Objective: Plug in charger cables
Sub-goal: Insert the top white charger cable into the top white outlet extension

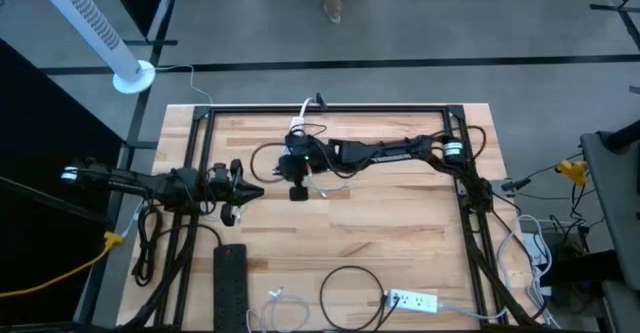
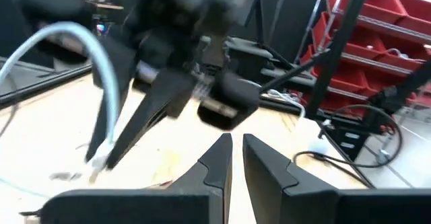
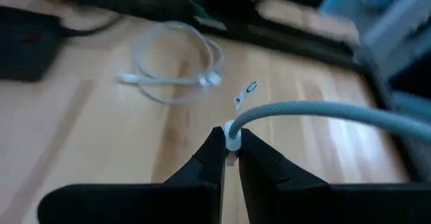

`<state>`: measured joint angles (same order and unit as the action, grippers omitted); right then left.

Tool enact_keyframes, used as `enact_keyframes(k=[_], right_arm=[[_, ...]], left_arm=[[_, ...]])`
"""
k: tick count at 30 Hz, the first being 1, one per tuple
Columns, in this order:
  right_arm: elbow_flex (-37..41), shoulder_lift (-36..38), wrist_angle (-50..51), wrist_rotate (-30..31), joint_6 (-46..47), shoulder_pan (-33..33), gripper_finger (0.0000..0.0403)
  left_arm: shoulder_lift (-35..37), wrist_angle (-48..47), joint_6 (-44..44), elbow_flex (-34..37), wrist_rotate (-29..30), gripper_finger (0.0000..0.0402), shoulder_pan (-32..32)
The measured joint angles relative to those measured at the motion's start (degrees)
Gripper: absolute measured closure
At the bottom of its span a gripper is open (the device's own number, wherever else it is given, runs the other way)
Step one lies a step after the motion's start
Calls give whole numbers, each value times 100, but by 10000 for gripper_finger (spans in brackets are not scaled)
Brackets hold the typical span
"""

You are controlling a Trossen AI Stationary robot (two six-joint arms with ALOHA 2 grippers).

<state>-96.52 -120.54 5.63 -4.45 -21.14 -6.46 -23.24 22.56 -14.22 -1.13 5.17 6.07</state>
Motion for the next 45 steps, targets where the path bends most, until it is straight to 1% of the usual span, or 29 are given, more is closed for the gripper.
enact_keyframes(k=[4,6,9,11,13,16,19,22,25,27,29,31,36,39,41,43,45], right_arm=[[3,427,355,-27,-577,200,387],[3,609,532,-126,-883,314,387],[3,780,657,-651,-1467,502,387],[3,848,697,-931,-1953,621,387],[3,857,782,-1085,-2653,714,387],[3,821,806,-1075,-3417,813,387],[3,798,811,-1077,-3896,890,387],[3,798,748,-1100,-4348,992,387],[3,798,683,-1101,-4900,1120,387],[3,798,576,-1104,-5260,1187,387],[3,798,409,-1106,-5483,1232,387],[3,798,177,-1102,-5524,1256,387],[1,712,-186,-1099,-5556,1287,387],[-7,555,-307,-1063,-6076,1331,387],[-5,444,-268,-800,-6486,1359,387],[-1,328,-248,-520,-6714,1368,387],[1,233,-262,-363,-6886,1359,387]], left_arm=[[-75,164,2,2,-377,376,39],[-122,234,-129,1,-526,371,39],[-206,260,-489,2,-578,349,39],[-294,312,-776,2,-585,322,39],[-401,366,-1062,1,-663,288,39],[-598,565,-1410,0,-1062,231,39],[-798,939,-1714,0,-1523,173,39],[-979,1357,-2047,0,-1685,126,39],[-1145,1594,-2391,1,-1690,95,33],[-1227,1633,-2683,0,-1691,86,32],[-1333,1627,-2958,2,-1692,86,32],[-1433,1711,-3225,0,-1725,87,32],[-1738,2317,-4005,-6,-1874,88,32],[-1962,2248,-4517,-112,-1884,89,32],[-2138,2209,-4833,-180,-1967,89,32],[-2267,2236,-5046,-290,-2167,89,32],[-2352,2235,-5151,-400,-2367,89,32]])
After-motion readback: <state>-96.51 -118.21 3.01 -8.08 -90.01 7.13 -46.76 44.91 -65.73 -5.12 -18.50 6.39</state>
